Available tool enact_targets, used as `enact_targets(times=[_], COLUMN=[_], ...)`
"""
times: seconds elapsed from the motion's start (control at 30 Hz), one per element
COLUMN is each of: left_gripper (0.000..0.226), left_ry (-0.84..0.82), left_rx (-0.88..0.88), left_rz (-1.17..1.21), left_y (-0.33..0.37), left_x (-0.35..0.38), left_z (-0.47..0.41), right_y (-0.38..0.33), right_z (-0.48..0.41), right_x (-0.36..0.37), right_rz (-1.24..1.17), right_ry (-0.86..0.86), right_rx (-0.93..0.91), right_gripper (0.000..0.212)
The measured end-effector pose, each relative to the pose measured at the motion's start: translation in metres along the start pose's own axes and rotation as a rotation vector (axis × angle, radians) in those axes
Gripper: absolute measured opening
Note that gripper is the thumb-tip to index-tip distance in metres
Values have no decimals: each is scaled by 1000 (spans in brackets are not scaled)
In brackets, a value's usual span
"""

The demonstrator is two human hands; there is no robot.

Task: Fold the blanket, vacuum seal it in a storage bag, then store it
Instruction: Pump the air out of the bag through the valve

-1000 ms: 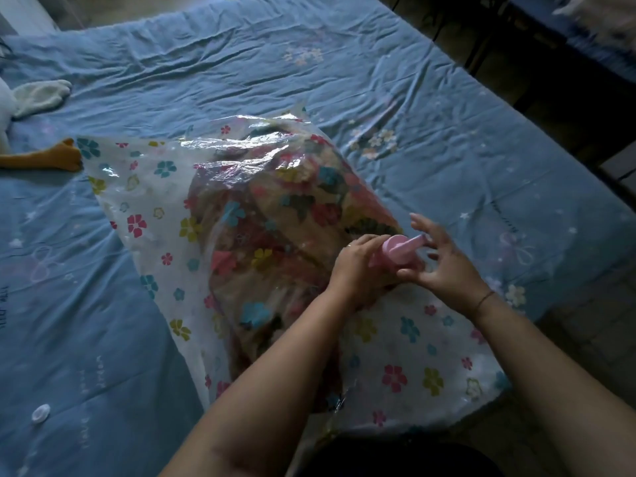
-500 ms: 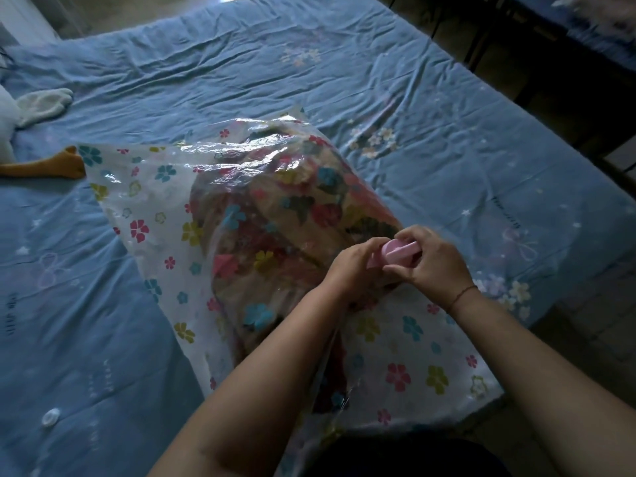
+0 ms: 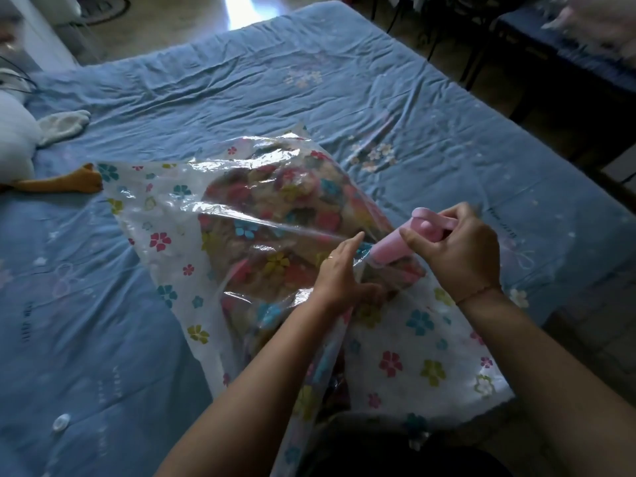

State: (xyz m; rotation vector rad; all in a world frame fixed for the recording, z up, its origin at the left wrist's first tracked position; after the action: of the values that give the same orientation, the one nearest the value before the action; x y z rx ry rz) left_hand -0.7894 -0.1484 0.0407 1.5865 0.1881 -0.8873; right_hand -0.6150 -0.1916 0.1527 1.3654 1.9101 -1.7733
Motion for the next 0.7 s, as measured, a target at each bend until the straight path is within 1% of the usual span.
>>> enact_targets(times=[0.07,0.1,0.17,0.2,0.23,0.33,0.4,0.47,0.5,0.53,0.6,0.63,0.67,0.7], left_gripper=[101,94,72,63,58,55,53,49,49,54,63,61,56,50], left_ry=[87,121,161,180,195,191,199,210,210,215,245,263,283,300], left_rx=[72,91,120,129,134,109,90,86,95,111,119,92,50,6], left_rz=[82,141,223,235,245,238,199,174,166,159,156,170,189,206], left_y=[30,43,72,82,89,96,99,105,110,113,121,124,126,127], left_x=[-2,-2,-11,-14,-18,-19,-16,-13,-11,-8,-2,2,6,11], left_z=[3,3,4,4,4,7,10,11,12,13,16,18,20,21], right_y=[-11,-16,-25,-26,-27,-28,-29,-30,-30,-29,-25,-21,-18,-15], right_z=[1,1,-2,-5,-9,-19,-23,-25,-25,-25,-23,-22,-22,-23], right_x=[-6,-9,-18,-23,-29,-45,-56,-64,-67,-68,-68,-67,-67,-68], right_rz=[-3,0,17,30,40,37,52,111,148,182,250,261,218,120], right_ry=[-87,-138,-228,-274,-316,-430,-455,-464,-468,-473,-497,-509,-533,-583], right_rx=[-88,-142,-231,-250,-263,-309,-412,-531,-562,-566,-506,-469,-428,-366], right_gripper=[47,46,46,46,47,48,48,40,37,35,35,35,31,25])
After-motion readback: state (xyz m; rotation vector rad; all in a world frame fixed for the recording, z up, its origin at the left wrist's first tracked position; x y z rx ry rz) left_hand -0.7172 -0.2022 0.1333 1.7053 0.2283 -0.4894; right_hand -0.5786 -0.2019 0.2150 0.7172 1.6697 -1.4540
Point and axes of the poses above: each hand's wrist, its own z-axis away from the middle knuckle, its own x-axis out of the palm, y = z × x, the point moved 2 cm from there along -z, towards the middle knuckle, and after that the axes turned 2 degrees about -z, right-handed, at the moved point
